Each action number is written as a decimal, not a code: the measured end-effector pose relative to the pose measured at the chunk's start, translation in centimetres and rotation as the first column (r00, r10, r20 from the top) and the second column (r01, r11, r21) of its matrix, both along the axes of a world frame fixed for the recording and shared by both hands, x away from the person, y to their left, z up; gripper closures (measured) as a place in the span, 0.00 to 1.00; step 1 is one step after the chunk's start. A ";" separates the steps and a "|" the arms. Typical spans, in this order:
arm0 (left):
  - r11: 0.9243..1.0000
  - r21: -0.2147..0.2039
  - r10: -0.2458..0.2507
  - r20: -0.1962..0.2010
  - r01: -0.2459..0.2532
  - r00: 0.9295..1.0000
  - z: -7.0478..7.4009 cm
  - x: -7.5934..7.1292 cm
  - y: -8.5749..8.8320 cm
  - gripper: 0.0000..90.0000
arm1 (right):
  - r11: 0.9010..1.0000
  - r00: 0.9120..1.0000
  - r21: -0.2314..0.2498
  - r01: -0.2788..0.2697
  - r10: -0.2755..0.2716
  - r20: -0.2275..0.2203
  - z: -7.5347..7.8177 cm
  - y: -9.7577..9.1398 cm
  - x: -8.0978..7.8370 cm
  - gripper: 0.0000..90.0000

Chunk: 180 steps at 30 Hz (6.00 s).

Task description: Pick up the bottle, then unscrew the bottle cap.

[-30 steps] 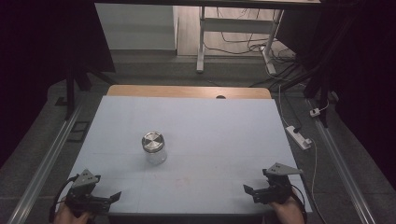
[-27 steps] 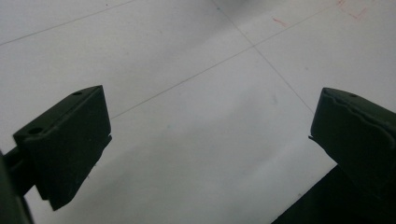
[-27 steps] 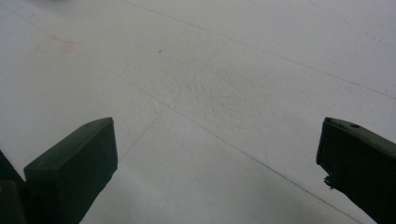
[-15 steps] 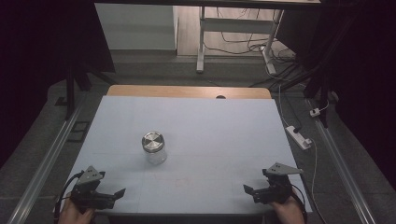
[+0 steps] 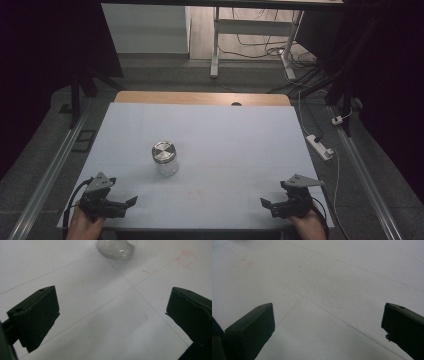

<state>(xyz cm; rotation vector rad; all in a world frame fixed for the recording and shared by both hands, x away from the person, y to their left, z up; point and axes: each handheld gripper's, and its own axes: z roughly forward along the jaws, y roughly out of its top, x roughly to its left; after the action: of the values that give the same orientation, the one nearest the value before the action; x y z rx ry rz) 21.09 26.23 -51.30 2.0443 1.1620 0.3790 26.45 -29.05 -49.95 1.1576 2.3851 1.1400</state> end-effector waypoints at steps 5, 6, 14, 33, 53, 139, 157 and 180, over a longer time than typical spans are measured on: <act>0.999 -0.006 -0.047 -0.004 0.047 0.999 -0.2 0.8 -0.3 0.00 | 1.000 1.000 -0.002 -0.006 0.006 -0.003 0.0 0.0 0.0 0.00; 0.999 -0.003 -0.052 -0.004 0.052 0.999 -0.2 0.9 -0.4 0.00 | 1.000 1.000 -0.001 -0.006 0.006 -0.003 0.0 0.1 0.0 0.00; 0.997 -0.035 -0.073 0.017 0.074 0.997 -0.1 2.3 -0.7 0.00 | 1.000 1.000 -0.008 -0.010 0.010 -0.004 0.0 0.1 0.1 0.00; 0.997 -0.029 -0.065 0.025 0.066 0.998 -0.2 6.4 -2.6 0.00 | 1.000 1.000 -0.012 -0.009 0.009 -0.008 -0.1 0.1 0.1 0.00; 0.991 0.017 -0.133 0.045 0.133 0.990 -0.8 11.0 -6.0 0.00 | 1.000 1.000 -0.007 -0.005 0.005 -0.011 -0.1 0.1 0.1 0.00; 0.923 0.097 -0.381 0.098 0.372 0.919 7.2 13.7 -14.0 0.17 | 1.000 1.000 0.005 -0.008 0.008 -0.009 -0.1 -0.1 0.1 0.00; 0.887 0.080 -0.461 0.105 0.454 0.881 7.6 13.6 -17.2 0.17 | 1.000 1.000 0.008 -0.007 0.007 -0.010 0.0 -0.1 0.1 0.00; 0.898 0.066 -0.439 0.103 0.434 0.893 6.8 13.2 -16.3 0.17 | 1.000 0.999 0.016 -0.005 0.004 0.034 1.0 0.6 -0.1 0.00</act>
<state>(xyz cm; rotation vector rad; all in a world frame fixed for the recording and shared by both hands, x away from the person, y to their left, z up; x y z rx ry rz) 34.29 9.90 -44.46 2.2123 0.5991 0.2927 26.37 -28.47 -48.97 1.1299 2.3588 1.1733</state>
